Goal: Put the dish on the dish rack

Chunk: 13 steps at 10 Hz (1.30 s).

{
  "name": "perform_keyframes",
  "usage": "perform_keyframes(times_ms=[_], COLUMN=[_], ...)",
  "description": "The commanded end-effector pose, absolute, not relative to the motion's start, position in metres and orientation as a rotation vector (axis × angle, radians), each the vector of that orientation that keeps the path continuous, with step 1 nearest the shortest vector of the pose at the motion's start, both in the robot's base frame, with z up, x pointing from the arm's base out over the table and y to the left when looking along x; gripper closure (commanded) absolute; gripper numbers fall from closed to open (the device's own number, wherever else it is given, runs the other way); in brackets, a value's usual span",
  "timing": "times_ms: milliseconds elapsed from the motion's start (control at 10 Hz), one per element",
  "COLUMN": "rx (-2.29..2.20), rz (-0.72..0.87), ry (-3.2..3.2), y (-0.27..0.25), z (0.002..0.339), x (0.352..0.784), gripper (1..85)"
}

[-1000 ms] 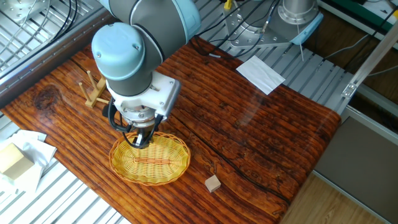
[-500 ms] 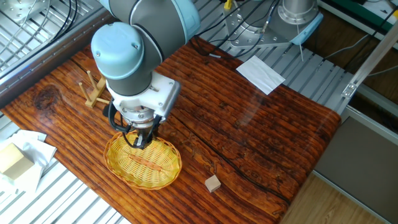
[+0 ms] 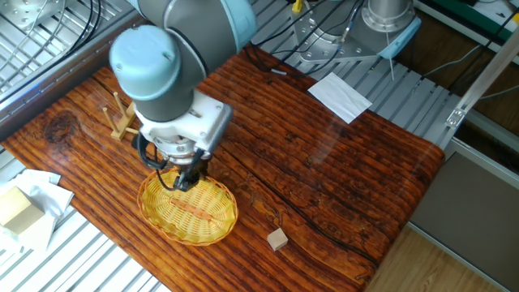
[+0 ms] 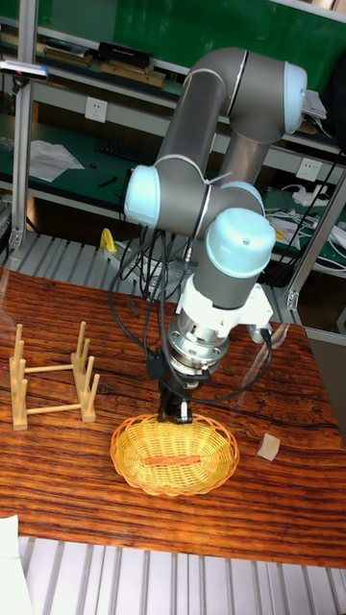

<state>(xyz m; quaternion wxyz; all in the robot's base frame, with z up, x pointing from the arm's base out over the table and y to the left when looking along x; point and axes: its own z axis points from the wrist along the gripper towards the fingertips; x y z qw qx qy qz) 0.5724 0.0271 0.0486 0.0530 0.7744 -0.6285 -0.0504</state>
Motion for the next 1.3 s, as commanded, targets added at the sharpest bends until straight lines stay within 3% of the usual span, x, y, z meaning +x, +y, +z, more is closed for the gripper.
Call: perform_keyframes(times_ms=[0,700,1000,1200], rx=[2.249,2.144,2.09,2.1], rz=[-0.181,-0.004,-0.103,-0.256], ry=[-1.933,-1.904,-1.916,-1.914], y=[0.009,-0.011,-0.006,0.009], z=[0.092,0.172,0.175,0.177], x=[0.573,0.61,0.592,0.578], gripper=[84.7,84.7,84.7,84.7])
